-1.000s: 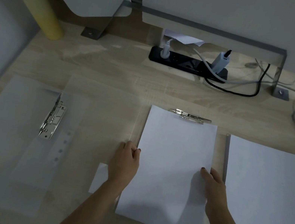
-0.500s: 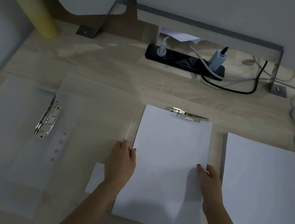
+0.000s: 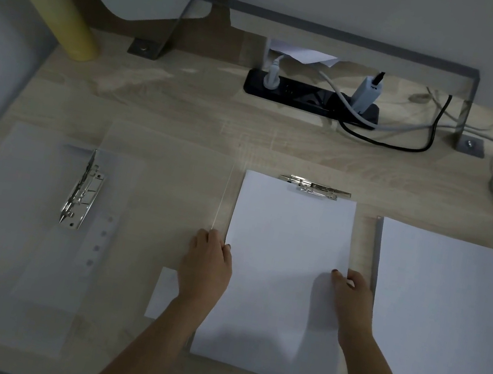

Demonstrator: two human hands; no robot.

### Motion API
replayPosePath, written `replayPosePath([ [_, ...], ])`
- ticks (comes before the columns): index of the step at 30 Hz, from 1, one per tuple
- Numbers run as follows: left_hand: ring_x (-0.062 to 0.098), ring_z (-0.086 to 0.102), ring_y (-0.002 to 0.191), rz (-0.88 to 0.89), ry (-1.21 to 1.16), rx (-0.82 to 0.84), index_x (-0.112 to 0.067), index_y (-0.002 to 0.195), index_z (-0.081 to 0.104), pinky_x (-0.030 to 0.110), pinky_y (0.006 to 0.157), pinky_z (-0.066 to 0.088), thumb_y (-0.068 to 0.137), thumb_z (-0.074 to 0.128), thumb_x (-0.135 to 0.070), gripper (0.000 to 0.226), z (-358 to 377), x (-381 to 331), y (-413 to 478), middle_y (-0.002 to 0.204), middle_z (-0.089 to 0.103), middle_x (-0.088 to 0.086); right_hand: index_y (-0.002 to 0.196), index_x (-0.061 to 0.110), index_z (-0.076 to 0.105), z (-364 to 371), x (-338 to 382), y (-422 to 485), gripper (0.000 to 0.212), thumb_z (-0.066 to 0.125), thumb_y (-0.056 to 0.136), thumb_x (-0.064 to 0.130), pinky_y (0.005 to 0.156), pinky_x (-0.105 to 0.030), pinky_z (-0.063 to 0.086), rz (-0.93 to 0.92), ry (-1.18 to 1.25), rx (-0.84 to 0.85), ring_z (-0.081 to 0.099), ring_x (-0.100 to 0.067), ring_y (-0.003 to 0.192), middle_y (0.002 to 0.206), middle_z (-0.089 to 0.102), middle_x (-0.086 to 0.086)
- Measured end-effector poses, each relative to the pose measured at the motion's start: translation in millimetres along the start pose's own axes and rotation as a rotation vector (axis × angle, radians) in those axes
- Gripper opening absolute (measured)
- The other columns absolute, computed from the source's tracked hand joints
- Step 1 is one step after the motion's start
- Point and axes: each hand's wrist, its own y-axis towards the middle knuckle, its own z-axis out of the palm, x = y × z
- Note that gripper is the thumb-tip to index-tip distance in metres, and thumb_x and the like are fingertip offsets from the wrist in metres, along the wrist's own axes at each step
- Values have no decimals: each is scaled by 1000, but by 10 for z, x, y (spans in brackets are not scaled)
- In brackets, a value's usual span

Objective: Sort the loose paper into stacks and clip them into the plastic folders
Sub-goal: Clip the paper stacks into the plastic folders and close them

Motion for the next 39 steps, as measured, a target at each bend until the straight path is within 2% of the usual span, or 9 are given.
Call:
replayPosePath([
  [4,30,56,114,264,34,-177,-10,125,52,35,85,52,83,54,-2,43,152,85,4,128,55,12,98,6,51,63,-9,-15,15,45,95,19,72,-33,40,-30,-76,-67,50,-20,77,89,53,-7],
  [6,30,52,125,458,132,-149,-12,132,50,36,93,51,77,35,2,58,212,115,50,137,52,12,108,-1,53,117,-31,-31,28,47,94,22,82,-40,46,-43,-165,-130,56,-31,92,101,59,-14],
  [12,25,24,143,499,192,-29,-6,142,34,37,112,21,94,28,-34,56,312,110,46,152,28,10,117,-6,47,137,69,-116,41,60,87,18,93,-45,36,-119,-429,-282,43,-44,113,121,48,-29],
  [17,21,9,146,503,208,-46,-8,147,22,36,116,13,94,28,-52,69,409,140,56,157,16,9,133,6,41,150,372,66,48,58,89,16,99,-37,41,-341,-161,-161,45,-28,121,134,43,-15],
  [22,20,11,146,535,127,-72,-8,146,25,36,117,15,93,35,-46,66,398,149,66,156,19,9,146,9,22,265,873,354,61,49,92,7,96,-23,30,-172,230,2,35,-18,135,149,33,-5],
  [25,20,13,146,533,97,-85,-9,146,27,36,117,18,92,37,-44,65,410,146,66,156,21,8,146,13,25,300,963,367,58,42,92,0,96,-20,31,-221,280,11,39,-12,132,145,38,-1],
  [29,21,16,145,539,90,-114,-8,145,29,37,117,20,92,41,-42,64,422,151,69,155,23,9,141,16,35,373,913,335,60,32,88,-12,88,-10,36,-433,134,36,46,-12,126,135,50,-3],
  [33,22,17,145,547,81,-131,-7,144,31,37,117,21,92,41,-42,64,431,161,62,155,24,10,139,16,40,456,945,380,60,33,88,-14,79,9,28,-572,-177,141,43,-12,128,142,44,1],
  [39,21,16,145,533,97,-122,-8,145,30,34,119,17,92,41,-45,65,422,160,64,155,24,8,146,17,27,603,960,391,73,36,82,-16,93,-22,37,-751,-524,137,40,-22,130,148,36,-4],
])
